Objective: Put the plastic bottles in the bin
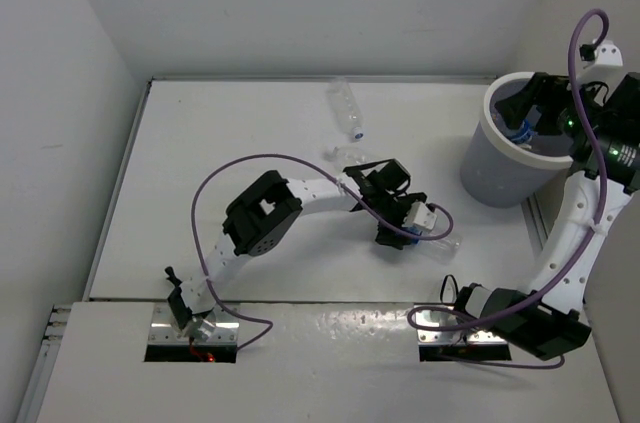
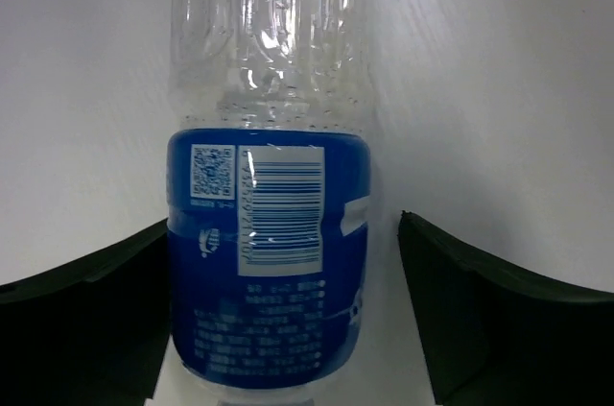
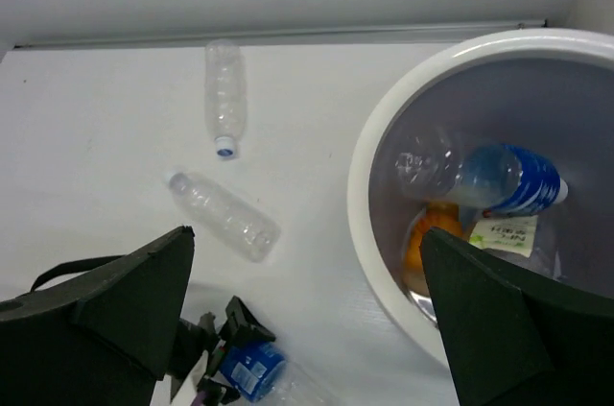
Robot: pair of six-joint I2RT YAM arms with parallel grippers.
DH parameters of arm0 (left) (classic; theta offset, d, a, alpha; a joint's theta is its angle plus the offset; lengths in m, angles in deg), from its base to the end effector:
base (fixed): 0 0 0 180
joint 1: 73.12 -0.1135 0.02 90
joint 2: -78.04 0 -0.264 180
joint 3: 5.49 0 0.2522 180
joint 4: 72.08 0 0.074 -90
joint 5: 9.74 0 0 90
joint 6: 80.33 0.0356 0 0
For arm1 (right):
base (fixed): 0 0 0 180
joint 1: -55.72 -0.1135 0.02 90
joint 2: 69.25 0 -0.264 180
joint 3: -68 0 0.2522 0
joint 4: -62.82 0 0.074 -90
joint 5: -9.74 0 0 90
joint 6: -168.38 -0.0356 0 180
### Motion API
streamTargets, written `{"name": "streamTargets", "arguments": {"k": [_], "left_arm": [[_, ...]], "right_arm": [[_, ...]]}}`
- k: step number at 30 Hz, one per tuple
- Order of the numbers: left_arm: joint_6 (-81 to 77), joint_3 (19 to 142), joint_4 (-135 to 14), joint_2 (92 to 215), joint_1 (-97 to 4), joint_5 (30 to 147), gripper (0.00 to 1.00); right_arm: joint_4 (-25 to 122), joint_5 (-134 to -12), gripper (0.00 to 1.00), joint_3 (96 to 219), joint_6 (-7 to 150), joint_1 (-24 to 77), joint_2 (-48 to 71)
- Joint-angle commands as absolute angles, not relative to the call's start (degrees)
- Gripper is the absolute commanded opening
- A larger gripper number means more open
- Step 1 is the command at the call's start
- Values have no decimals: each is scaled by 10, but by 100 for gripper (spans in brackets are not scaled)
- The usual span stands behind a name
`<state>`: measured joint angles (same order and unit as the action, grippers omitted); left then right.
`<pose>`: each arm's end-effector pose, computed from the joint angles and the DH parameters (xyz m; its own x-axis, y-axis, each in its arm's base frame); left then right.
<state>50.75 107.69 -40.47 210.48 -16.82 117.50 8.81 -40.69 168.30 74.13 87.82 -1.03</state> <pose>0.2600 -0.4286 0.1458 0.2500 0.5679 -0.7842 0.9418 -0.3306 0.0608 0.2068 -0.1029 0.4547 -0.3222 0.2696 -0.9075 -0.0673 0.9497 0.3060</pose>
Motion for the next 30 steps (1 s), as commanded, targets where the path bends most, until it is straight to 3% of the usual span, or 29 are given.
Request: {"name": "streamTargets", "arguments": {"k": [1,3,4,12,17,20,26,30], "left_arm": [[520,1064,-403,2106,-164,1172,89],[499,1052,-408,2099,-177,1167,76],[480,1041,-420,2077,-184,1166,62],[152,882,-605,1864,-312,1220,24],[4,832,-664,1752,-368,1247,12],[-67,832,-680,1717,-376,1255,11],[-198,860,-764,1707,-381,1261,11],[-216,867,-778,1707,-381,1266,10]], "right_arm": [[74,-377,100,1678,754,878,-18],[77,-364,100,1673,754,879,-28],[75,-355,100,1669,754,880,-31],[171,-253,100,1595,655,881,-69],[270,-168,100,1581,535,863,-67],[309,-157,100,1568,470,811,-66],[310,-255,100,1587,453,645,-51],[317,-302,100,1616,434,591,-20]]}}
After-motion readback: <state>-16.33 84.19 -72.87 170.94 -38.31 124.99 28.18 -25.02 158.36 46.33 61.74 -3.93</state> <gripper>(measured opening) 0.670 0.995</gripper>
